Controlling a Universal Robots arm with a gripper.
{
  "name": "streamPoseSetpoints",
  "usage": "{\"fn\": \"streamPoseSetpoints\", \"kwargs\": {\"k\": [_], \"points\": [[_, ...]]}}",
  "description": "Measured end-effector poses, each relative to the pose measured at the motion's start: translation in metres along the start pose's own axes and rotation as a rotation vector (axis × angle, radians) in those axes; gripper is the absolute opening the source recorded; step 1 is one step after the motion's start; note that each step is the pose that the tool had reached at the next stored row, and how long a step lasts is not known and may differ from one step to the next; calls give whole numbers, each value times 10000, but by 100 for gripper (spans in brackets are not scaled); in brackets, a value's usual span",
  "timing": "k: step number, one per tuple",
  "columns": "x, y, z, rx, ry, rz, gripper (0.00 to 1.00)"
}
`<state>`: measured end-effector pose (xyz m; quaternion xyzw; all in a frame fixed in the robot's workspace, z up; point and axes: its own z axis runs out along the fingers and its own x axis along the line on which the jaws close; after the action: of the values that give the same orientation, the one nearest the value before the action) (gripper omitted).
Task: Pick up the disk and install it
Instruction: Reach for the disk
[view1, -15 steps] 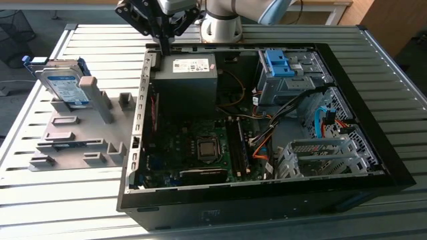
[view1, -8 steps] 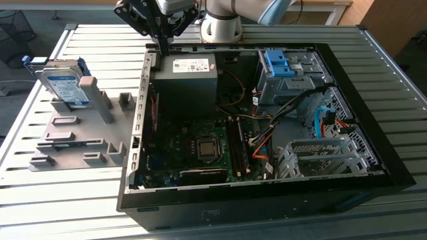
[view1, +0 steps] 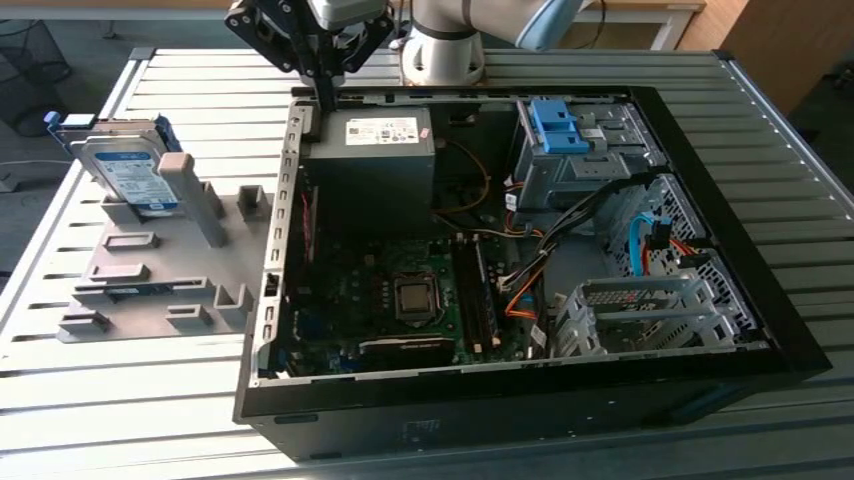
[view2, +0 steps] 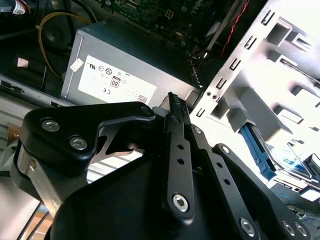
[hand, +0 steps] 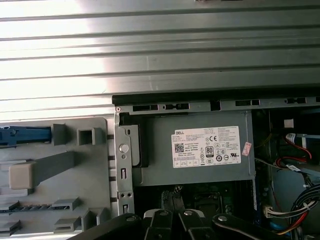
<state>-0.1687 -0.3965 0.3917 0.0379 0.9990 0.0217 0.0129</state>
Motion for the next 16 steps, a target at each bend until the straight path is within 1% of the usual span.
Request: {"fn": "streamPoseSetpoints", "kwargs": {"k": [16], "points": [[42, -4, 7, -1, 2, 0, 11]]}}
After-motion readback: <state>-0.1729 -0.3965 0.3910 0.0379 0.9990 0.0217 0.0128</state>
